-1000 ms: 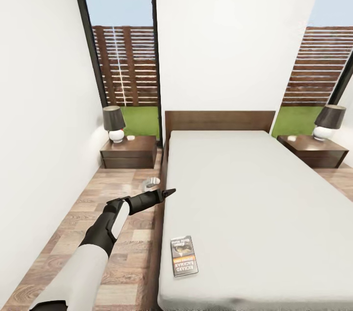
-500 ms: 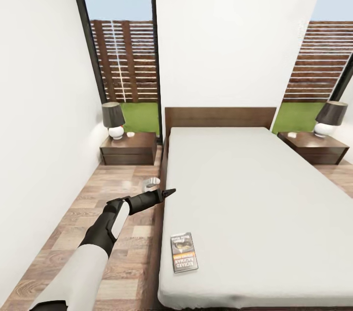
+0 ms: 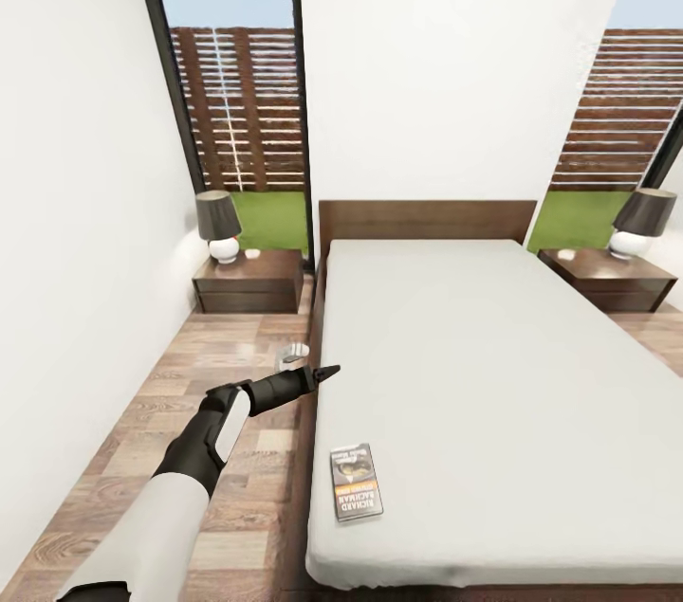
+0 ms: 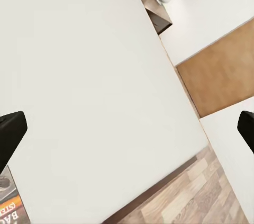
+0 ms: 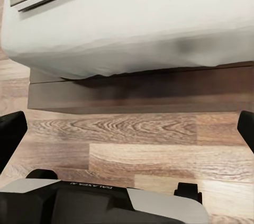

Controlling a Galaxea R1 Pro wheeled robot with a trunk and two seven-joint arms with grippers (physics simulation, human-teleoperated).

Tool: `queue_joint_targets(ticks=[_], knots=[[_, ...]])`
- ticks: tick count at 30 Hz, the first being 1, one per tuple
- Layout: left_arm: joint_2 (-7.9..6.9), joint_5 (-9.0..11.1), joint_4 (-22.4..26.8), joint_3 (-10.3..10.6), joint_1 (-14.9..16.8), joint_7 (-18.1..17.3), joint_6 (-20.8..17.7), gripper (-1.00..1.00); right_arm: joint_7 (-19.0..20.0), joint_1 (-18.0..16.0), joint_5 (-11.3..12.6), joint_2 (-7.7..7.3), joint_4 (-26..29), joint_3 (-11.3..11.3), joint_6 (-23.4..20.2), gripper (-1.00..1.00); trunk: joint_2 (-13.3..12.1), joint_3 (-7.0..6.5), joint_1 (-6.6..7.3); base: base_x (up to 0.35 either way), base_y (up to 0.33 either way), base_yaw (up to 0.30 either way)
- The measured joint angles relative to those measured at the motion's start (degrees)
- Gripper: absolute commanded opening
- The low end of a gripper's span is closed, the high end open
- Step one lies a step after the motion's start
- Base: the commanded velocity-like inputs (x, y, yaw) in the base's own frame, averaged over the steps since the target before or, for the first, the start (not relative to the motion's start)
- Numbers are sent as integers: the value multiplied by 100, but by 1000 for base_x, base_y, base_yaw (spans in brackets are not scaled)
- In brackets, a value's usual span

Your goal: In the bedroom, move the book from the bed onto either nightstand, and place the two sandals side by side next to the bed.

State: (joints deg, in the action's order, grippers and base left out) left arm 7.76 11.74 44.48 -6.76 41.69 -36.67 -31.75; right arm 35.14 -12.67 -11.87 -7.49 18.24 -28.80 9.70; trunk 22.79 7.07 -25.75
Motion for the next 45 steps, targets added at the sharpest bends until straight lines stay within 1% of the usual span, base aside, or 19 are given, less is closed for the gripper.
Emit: queue_joint_targets(ticks=[45], knots=[[0,-5,1,-1,0,0,0,100,-1,1,0,0,0,0,0,100,1,409,0,0,0,0]])
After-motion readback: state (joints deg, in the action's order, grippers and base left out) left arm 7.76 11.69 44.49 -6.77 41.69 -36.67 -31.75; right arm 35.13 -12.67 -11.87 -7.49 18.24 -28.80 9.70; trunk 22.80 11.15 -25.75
